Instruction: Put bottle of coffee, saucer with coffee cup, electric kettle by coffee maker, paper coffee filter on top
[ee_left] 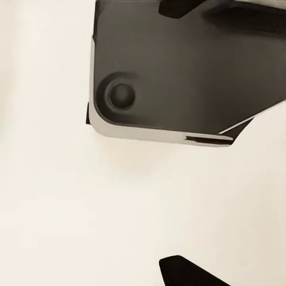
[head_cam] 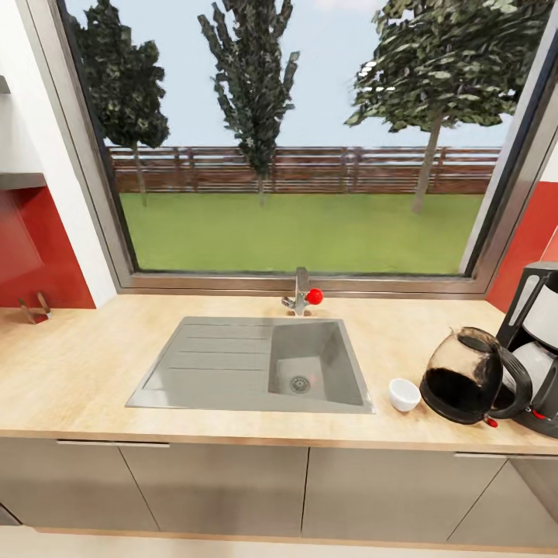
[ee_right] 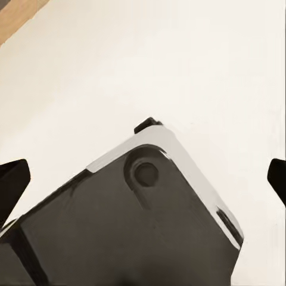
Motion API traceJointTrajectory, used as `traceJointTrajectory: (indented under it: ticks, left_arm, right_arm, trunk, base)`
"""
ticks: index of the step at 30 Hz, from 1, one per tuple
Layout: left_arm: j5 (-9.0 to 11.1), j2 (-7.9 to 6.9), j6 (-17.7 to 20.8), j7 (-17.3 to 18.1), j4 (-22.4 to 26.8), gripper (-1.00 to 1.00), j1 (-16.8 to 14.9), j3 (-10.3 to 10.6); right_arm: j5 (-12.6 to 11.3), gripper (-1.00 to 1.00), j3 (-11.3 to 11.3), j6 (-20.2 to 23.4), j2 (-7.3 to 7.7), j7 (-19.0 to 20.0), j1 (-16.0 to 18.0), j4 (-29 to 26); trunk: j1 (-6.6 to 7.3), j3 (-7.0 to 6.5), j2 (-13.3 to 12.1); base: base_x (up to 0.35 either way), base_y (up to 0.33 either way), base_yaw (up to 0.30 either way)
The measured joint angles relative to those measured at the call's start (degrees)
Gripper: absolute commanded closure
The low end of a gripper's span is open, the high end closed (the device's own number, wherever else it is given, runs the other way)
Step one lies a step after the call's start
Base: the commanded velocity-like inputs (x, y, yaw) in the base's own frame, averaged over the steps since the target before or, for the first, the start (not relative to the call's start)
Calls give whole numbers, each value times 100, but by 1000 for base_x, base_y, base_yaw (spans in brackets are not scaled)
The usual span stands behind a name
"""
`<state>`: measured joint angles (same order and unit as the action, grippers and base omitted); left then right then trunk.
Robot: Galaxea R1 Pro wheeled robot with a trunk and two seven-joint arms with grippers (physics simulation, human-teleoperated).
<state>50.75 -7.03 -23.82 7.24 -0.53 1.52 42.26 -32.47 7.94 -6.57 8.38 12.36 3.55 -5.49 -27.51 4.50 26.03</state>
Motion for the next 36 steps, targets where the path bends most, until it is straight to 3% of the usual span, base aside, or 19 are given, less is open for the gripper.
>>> traceJointTrajectory:
  ticks: [2, 4, 5, 8, 12, 16, 20, 27, 30, 33, 34, 36]
  left_arm:
    - [-2, -5, 4, 0, -1, -100, 0, -2]
    - [-2, -15, 7, -1, -8, -100, 9, -2]
    - [0, -33, 9, -8, -19, -100, 25, -8]
    - [4, -62, 15, -14, -135, -100, 46, -13]
    - [9, -92, 19, -93, -189, -100, 154, -24]
    - [9, -85, 18, -455, -201, -100, 192, -32]
    - [41, -81, 12, -786, -208, -100, 199, -27]
    - [74, -80, 8, -908, -205, -100, 199, -43]
    - [85, -70, 7, -912, -202, -100, 194, -50]
    - [71, -51, 3, -914, -197, -100, 192, -45]
    - [59, -41, 1, -910, -193, -100, 185, -34]
    - [56, -37, 0, -908, -190, -100, 184, -30]
  right_arm:
    - [463, -100, -325, -5, 72, -5, 0, 34]
    - [886, -100, -521, 3, 111, -32, 0, 50]
    - [972, -100, -550, 5, 117, -33, 1, 30]
    - [1006, -100, -568, 4, 111, -12, 1, -176]
    - [1113, -100, -598, -1, 42, -27, 3, -1222]
    - [1353, -100, -602, -41, -83, -49, 3, -2017]
    - [1454, -100, -598, -369, -228, -56, 2, -2660]
    - [1486, -100, -593, -1154, -706, -50, 2, -3245]
    - [1487, -100, -588, -1320, -834, -43, 2, -3681]
    - [1489, -100, -598, -1385, -1045, -57, 3, -4726]
    - [1492, -100, -597, -1380, -1159, -71, 3, -5426]
    - [1488, -100, -598, -1353, -1207, -196, 2, -5998]
  trunk:
    - [0, 0, 0]
    - [0, 0, 0]
    - [0, 0, 0]
    - [0, 0, 0]
    - [0, -1, 0]
    - [-2, -1, -1]
    - [-3, -1, -1]
    - [-4, 0, 0]
    - [-3, 0, 0]
    - [0, -1, 0]
    - [-1, -1, -1]
    - [0, 0, 0]
  base:
    - [0, 0, 0]
    - [0, 0, 0]
    - [0, 0, 0]
    - [0, 0, 0]
    - [-8, 2, 0]
    - [-173, 68, 0]
    - [-287, 125, 0]
    - [-308, 137, 0]
    - [-251, 120, 0]
    - [-48, 24, 0]
    - [-5, 2, 0]
    - [-3, 1, 0]
